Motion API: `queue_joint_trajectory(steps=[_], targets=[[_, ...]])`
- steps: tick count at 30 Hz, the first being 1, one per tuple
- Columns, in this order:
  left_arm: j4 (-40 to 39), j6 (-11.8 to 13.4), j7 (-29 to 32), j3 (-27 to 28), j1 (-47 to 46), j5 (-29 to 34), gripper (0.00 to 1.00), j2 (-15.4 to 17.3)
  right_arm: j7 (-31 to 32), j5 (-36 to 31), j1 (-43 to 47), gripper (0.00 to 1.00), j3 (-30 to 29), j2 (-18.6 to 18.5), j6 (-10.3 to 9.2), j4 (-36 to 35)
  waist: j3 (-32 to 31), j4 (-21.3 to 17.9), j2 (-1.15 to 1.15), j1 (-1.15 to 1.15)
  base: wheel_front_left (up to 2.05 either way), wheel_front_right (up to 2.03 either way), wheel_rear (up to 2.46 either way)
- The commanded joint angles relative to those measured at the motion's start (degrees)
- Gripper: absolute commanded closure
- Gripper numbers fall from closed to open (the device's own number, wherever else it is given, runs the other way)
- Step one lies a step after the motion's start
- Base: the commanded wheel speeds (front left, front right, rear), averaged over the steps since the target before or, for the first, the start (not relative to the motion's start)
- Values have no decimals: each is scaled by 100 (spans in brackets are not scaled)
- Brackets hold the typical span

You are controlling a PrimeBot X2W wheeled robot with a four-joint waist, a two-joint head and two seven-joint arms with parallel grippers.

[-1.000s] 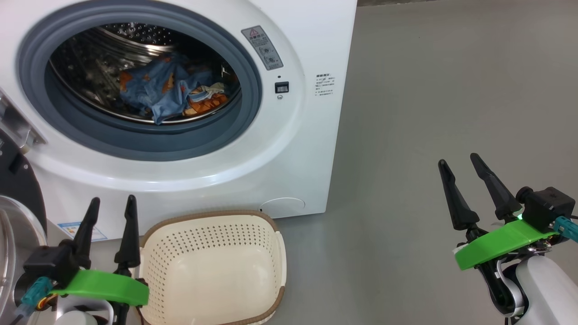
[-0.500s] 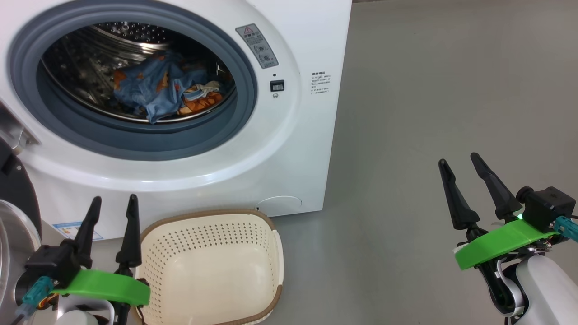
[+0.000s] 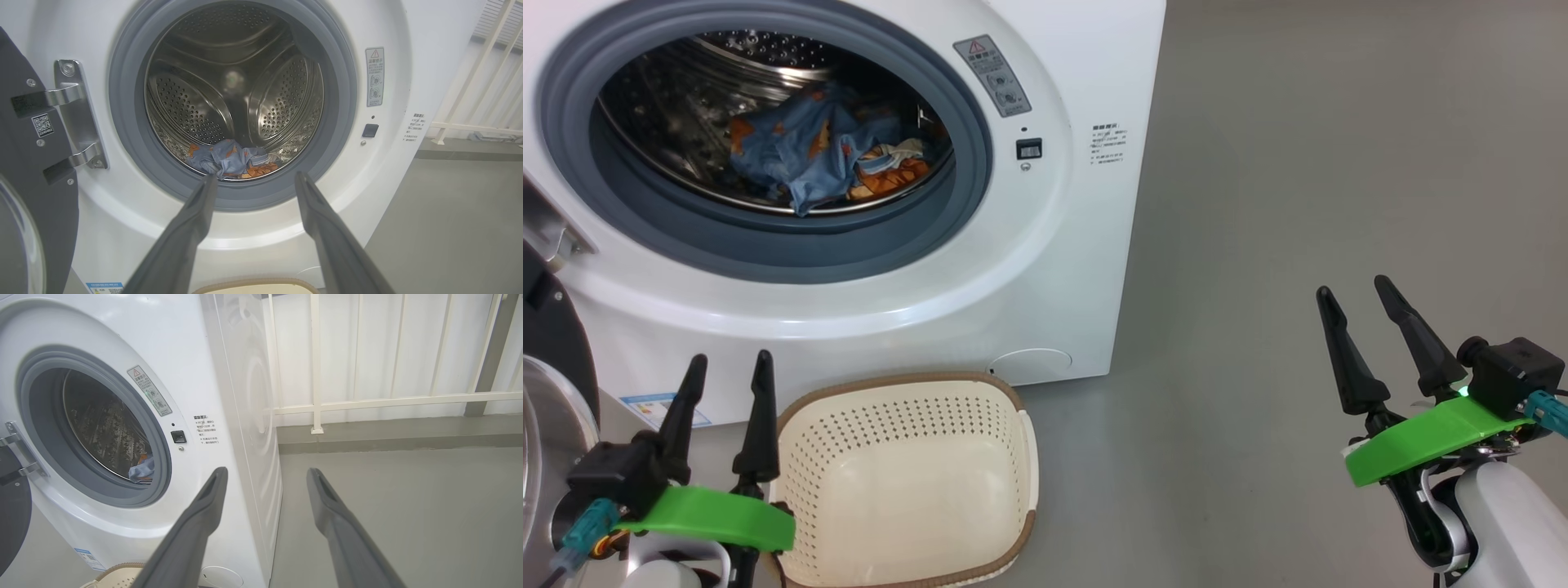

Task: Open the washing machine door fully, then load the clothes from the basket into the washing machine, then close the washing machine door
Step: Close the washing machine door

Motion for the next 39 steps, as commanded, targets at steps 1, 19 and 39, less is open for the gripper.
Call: queue_joint_trajectory(steps=[1, 19, 39], targets=[[-121, 0, -32, 200, -211, -50, 0, 156, -46, 12, 12, 0, 56, -48, 25, -134, 7, 6, 0, 0, -20, 20, 0], [-147, -32, -35, 200, -205, -87, 0, 173, -46, 5, 17, 0, 29, 3, 25, -112, -12, -8, 0, 0, -131, 118, 13], [-115, 2, -36, 167, -198, -92, 0, 170, -46, 12, 38, 0, 32, 5, 25, -102, -44, -14, 0, 0, -22, 22, 0]])
